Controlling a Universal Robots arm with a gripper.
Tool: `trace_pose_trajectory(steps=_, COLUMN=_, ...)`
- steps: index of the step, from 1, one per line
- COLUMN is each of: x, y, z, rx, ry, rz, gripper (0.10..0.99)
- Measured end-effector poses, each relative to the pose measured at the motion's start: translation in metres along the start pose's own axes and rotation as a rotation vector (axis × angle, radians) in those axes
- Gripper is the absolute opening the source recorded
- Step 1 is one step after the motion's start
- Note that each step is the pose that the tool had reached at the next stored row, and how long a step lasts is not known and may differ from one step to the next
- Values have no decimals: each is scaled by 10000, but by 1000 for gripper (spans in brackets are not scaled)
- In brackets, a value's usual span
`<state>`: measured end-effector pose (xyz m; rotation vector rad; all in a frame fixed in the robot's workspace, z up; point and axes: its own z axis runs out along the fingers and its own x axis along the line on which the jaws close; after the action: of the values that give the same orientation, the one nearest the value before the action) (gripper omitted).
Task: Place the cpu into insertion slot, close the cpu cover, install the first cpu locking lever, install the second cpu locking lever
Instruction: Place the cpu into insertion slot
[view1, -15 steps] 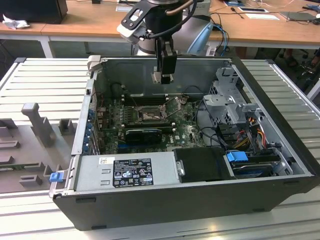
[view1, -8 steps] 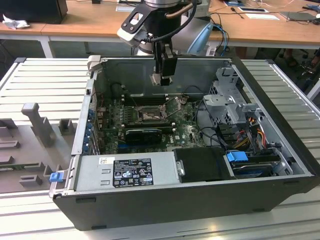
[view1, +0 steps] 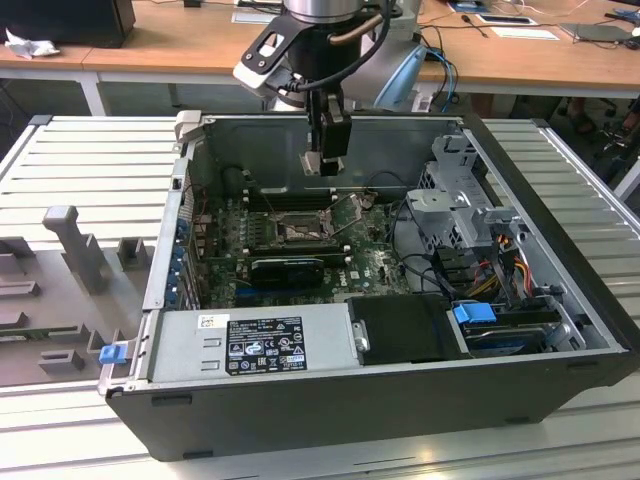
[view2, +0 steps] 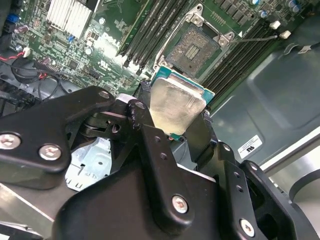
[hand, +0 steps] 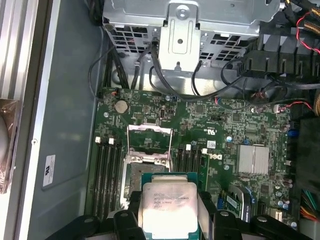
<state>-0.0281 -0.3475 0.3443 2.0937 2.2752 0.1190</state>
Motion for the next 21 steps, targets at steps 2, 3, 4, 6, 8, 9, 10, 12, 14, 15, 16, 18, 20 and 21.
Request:
trace_pose_trajectory(steps=2, x=0, y=-1, z=14, rx=-1, ry=-7, rz=78, gripper=525)
trace_pose_trajectory(steps=3, x=0, y=-2, z=18, rx=-2, ry=-9, rz=109, gripper=525)
trace_pose_trajectory(steps=4, x=0, y=-2, z=22, rx=-2, ry=-11, rz=134, gripper=525)
trace_pose_trajectory(steps=6, x=-1, y=-4, z=40, rx=-4, ry=-20, rz=227, gripper=525)
trace_pose_trajectory(steps=8, x=-1, y=-4, z=50, rx=-5, ry=-25, rz=282, gripper=525)
trace_pose_trajectory(steps=9, x=-1, y=-5, z=56, rx=-6, ry=-29, rz=326, gripper=525)
trace_pose_trajectory(steps=10, x=-1, y=-5, z=59, rx=-6, ry=-32, rz=352, gripper=525)
trace_pose_trajectory(steps=12, x=-1, y=-6, z=65, rx=-7, ry=-36, rz=403, gripper=525)
trace_pose_trajectory(steps=14, x=-1, y=-6, z=72, rx=-8, ry=-41, rz=458, gripper=525)
trace_pose_trajectory(steps=15, x=-1, y=-7, z=75, rx=-8, ry=-43, rz=485, gripper=525)
trace_pose_trajectory(steps=16, x=-1, y=-7, z=80, rx=-9, ry=-47, rz=531, gripper=525)
trace_pose_trajectory(steps=18, x=-1, y=-8, z=86, rx=-11, ry=-55, rz=621, gripper=525)
trace_pose_trajectory(steps=20, x=-2, y=-8, z=89, rx=-11, ry=-64, rz=701, gripper=525)
trace_pose_trajectory(steps=21, x=-2, y=-8, z=91, rx=-12, ry=-65, rz=725, gripper=525)
